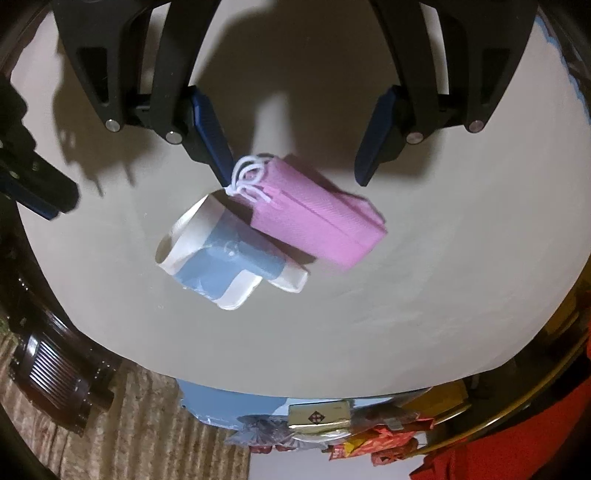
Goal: Collect trash
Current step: 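Grasp the pink face mask with the left gripper while the right approaches the cup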
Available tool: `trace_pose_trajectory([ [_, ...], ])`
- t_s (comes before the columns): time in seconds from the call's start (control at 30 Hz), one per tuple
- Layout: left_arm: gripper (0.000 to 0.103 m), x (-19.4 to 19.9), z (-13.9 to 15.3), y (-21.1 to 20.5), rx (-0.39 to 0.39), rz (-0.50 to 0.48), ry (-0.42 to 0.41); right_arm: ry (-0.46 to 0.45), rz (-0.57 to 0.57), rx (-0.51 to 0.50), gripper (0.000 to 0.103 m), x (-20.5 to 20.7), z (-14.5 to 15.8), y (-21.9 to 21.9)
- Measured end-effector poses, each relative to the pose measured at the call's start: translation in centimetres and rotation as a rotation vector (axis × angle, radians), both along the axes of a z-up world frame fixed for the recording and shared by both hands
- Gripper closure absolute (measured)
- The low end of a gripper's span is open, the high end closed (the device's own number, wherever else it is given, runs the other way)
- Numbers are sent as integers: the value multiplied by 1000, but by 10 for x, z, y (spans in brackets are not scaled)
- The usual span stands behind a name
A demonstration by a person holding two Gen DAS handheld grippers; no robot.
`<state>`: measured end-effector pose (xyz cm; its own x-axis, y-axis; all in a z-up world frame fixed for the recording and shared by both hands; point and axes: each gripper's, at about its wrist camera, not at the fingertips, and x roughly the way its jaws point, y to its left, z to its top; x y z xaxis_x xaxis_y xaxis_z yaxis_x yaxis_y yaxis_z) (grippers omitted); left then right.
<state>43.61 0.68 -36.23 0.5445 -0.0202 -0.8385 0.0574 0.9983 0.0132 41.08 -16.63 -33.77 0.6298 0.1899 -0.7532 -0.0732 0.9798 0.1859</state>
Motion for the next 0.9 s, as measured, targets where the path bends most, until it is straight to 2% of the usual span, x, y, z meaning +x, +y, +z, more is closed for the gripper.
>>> trace_pose_trajectory([
  [0.07,39,3,-2,-2,1,-12,4,-3,10,-1,66,4,1,5],
  [0.17,59,4,-4,0,-6,-33,2,-5,26,9,61,7,2,12],
  [0.23,89,5,-3,3,-10,-45,0,-13,37,9,59,8,4,17],
  [0.27,100,4,-2,6,-20,-52,3,-15,43,7,59,9,5,20],
  [0.3,103,4,-1,9,-22,-53,4,-15,47,6,59,10,5,23],
  [0.43,103,2,2,24,-16,-42,-10,-19,69,11,57,13,7,38],
  [0.47,103,1,4,30,-14,-36,-16,-22,74,11,54,14,7,41],
  [0.53,103,0,8,39,-13,-26,-25,-37,87,-1,40,14,8,52],
  [0.7,103,3,14,57,-26,-20,-38,-39,105,-16,38,24,6,72],
  [0.9,103,0,15,67,-55,-23,-33,-40,101,-18,38,31,6,76],
])
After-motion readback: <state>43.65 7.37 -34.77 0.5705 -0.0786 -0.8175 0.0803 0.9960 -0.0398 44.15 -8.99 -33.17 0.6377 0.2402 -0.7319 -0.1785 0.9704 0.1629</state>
